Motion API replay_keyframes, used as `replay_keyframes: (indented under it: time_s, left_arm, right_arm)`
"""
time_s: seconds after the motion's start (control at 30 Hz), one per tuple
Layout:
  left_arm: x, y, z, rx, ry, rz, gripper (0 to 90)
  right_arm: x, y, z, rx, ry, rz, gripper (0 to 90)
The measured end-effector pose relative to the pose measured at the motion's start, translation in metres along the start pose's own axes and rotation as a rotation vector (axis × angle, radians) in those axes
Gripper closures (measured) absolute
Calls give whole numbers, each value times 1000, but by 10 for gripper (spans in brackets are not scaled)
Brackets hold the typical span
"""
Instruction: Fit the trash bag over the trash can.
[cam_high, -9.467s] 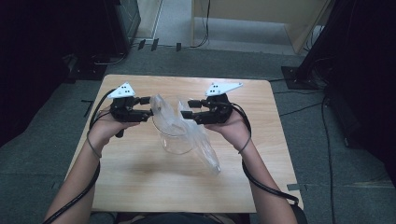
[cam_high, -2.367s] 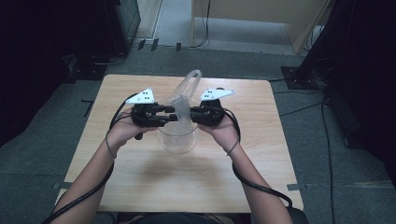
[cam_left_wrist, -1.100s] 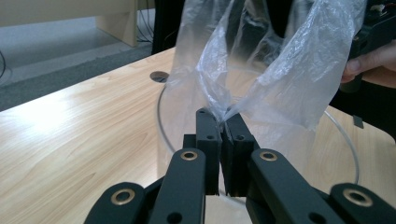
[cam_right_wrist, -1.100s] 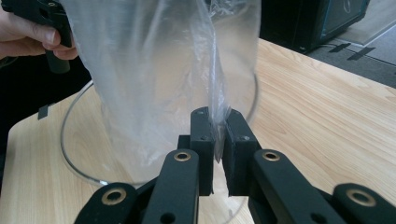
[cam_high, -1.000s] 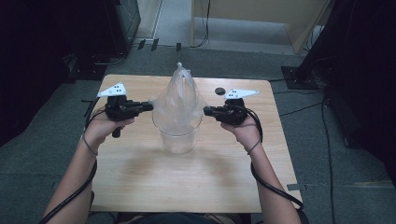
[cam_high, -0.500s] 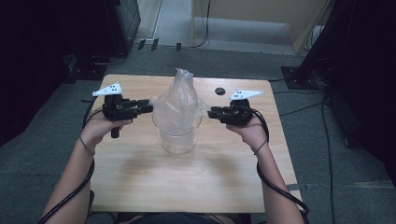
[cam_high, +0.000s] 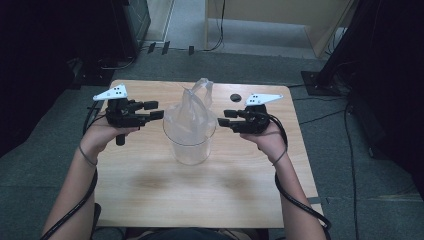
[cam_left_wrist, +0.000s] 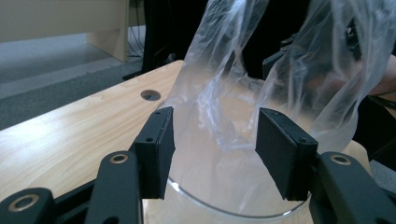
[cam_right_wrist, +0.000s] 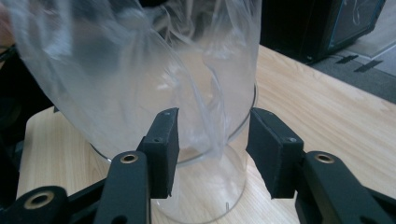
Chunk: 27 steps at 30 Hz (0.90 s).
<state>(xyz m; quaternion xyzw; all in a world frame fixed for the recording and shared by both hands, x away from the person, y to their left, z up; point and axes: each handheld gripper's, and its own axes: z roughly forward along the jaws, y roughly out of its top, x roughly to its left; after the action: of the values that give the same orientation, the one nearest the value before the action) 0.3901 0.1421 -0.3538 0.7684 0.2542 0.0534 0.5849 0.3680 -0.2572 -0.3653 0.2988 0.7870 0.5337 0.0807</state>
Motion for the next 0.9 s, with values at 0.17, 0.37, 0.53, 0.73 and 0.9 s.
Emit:
replay_keyframes:
  time_s: [0.17,0.37,0.53,0.73,0.9]
  left_arm:
    - [-5,10,6,2,0,1,511]
    - [-16,16,10,15,-14,18,510]
    - [-21,18,8,48,-35,39,478]
    - [-30,20,-4,74,-83,78,432]
    - [-39,20,-4,78,-107,124,388]
  right_arm:
    - [3,8,0,-44,-10,22,700]
    - [7,16,6,-58,33,3,604]
    - [11,18,14,-33,59,-46,489]
    - [14,18,17,6,100,-91,386]
    - [15,17,13,13,130,-93,342]
